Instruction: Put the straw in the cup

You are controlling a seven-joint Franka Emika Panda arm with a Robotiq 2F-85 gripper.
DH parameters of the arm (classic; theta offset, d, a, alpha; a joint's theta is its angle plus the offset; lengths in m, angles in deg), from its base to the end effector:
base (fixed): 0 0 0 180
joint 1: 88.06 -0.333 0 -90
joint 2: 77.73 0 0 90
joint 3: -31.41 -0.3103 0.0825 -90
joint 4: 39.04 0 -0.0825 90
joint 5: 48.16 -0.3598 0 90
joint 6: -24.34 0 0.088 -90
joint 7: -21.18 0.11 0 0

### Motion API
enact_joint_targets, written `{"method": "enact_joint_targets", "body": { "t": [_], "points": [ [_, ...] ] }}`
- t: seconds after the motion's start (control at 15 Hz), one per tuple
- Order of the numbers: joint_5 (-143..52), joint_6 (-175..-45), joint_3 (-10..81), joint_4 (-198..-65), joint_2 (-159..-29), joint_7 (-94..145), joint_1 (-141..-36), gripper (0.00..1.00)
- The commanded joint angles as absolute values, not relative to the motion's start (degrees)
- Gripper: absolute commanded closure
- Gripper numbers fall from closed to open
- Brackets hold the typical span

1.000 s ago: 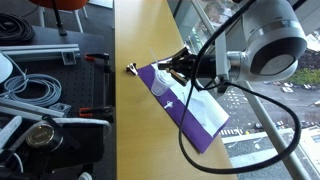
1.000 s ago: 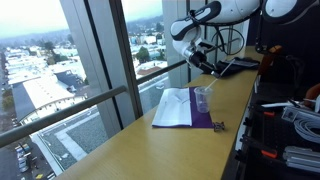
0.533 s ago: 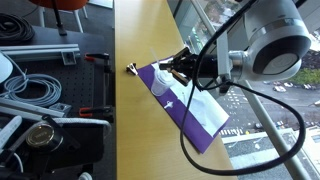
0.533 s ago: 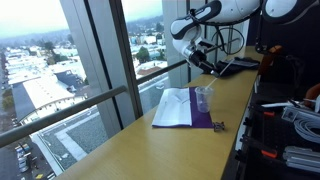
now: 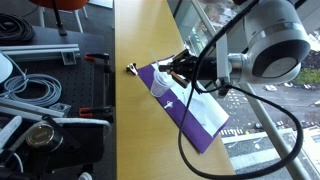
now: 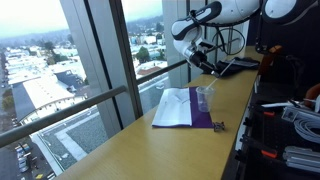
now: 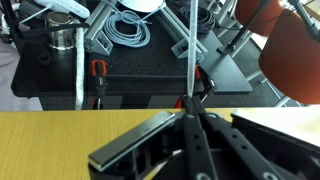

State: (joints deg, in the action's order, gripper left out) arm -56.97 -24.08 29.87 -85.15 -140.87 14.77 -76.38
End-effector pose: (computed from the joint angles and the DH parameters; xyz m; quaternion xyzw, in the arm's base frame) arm 0.6214 -0.0962 0.2306 -0.8591 0.0134 0.4857 0.1610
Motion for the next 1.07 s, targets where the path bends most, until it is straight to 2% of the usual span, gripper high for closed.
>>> {"method": "enact_joint_targets", "body": {
  "t": [0.0, 0.53, 0.6, 0.67, 1.0],
  "points": [
    [-58.2, -23.5, 29.6, -83.3, -141.9, 15.9, -75.8, 1.00],
    [-60.9, -23.0, 29.4, -80.5, -144.4, 17.0, -74.3, 1.00],
    [-61.2, -23.0, 29.4, -80.0, -144.7, 17.1, -74.1, 0.89],
    [-61.5, -23.0, 29.4, -79.4, -145.0, 17.5, -73.9, 0.73],
    [-62.8, -23.0, 28.9, -78.0, -145.1, 17.8, -72.7, 0.37]
  ]
}}
